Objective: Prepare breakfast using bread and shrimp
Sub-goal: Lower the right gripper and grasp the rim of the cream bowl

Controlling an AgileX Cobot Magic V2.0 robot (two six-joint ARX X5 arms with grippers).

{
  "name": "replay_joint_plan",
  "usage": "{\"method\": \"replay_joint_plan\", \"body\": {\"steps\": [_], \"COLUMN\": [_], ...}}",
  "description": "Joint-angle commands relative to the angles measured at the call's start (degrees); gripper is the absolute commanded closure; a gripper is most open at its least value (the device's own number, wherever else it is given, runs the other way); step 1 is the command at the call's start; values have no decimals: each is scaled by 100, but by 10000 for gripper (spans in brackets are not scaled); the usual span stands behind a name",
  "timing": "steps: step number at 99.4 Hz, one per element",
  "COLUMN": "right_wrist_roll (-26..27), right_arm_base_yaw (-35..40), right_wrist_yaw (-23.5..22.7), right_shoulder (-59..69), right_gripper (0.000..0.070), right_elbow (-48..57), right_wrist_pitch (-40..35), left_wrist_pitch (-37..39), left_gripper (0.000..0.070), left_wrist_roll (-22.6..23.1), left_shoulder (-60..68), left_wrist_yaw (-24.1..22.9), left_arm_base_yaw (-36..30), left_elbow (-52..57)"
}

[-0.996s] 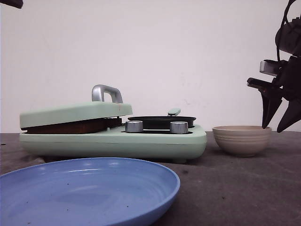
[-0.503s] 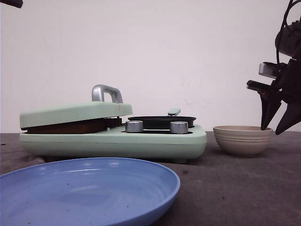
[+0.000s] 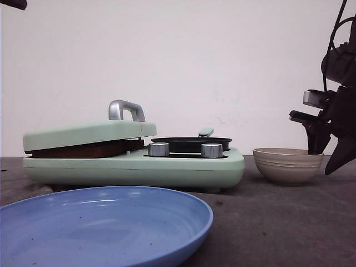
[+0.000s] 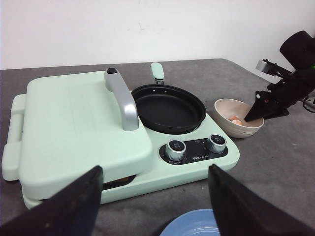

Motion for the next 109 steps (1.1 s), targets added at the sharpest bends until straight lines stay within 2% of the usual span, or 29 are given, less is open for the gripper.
{"method": "replay_joint_plan", "body": {"steps": [1,38,45,54,109], "right_wrist_roll": [-66,-39,-20,-22,-28], "right_arm_base_yaw": [66,378,378,376,372], "right_wrist_yaw": [9,-2,-11,-20,-83], "right_shoulder": [229,411,411,411,247], "right_gripper": [489,499,551,700,700], "right_elbow": [122,122,122,122,258], "right_wrist_pitch": [42,208,212,190,-74], "left_wrist_pitch": [63,39,42,39,28], "left_gripper": [350,350,350,350,350], "left_wrist_roll": [92,90,90,87,72], "left_shoulder": [7,7,7,7,7], "left_wrist_yaw": [-35,-33,-33,-33,-33], "left_arm_base_yaw": [-24,-24,-24,-24,-24], "left_elbow": [24,24,22,24,24]}}
